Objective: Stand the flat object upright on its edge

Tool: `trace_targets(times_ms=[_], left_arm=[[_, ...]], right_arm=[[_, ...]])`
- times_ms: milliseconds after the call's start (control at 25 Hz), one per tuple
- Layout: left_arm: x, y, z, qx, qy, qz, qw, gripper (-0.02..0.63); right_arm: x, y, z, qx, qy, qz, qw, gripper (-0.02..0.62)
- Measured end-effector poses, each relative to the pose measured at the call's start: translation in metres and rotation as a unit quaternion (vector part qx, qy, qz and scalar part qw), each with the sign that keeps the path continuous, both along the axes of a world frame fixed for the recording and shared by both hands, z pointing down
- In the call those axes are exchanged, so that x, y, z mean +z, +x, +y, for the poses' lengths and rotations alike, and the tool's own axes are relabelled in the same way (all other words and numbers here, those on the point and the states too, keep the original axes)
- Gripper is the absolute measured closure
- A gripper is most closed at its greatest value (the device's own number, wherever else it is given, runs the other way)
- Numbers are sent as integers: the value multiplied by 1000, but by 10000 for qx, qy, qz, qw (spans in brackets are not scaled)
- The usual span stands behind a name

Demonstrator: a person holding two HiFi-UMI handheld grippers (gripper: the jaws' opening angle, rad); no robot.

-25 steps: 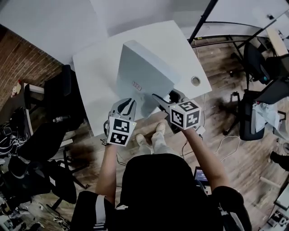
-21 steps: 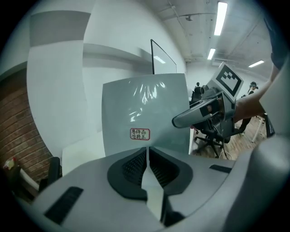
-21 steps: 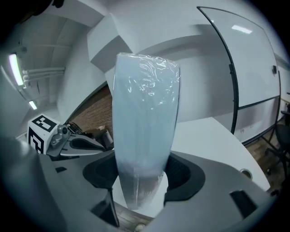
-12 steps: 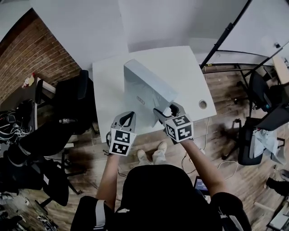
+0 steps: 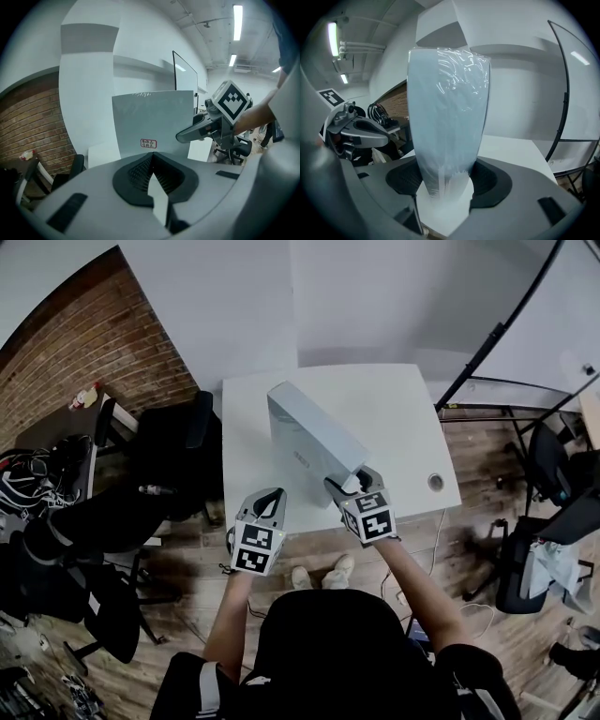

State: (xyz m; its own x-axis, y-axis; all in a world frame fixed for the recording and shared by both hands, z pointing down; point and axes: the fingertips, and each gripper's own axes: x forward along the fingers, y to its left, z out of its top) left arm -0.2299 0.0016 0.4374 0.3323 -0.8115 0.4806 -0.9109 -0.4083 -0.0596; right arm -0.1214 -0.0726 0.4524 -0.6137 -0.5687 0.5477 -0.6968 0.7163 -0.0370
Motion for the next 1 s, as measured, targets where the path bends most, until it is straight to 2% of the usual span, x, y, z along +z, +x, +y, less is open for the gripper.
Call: trace_targets(times_ms=[280, 680, 1000], left_arm=[[5, -7, 2, -171, -18, 23, 9999, 594], [-1, 1, -10, -342, -9, -10, 9994, 594], [-1, 24, -30, -281, 11, -114, 9995, 594]], right_arm=[[4, -11, -4, -177, 122, 80, 9997, 305], [3, -10, -17, -378, 163, 58, 9991, 305], [4, 1, -32, -383, 205, 29, 9991, 305]])
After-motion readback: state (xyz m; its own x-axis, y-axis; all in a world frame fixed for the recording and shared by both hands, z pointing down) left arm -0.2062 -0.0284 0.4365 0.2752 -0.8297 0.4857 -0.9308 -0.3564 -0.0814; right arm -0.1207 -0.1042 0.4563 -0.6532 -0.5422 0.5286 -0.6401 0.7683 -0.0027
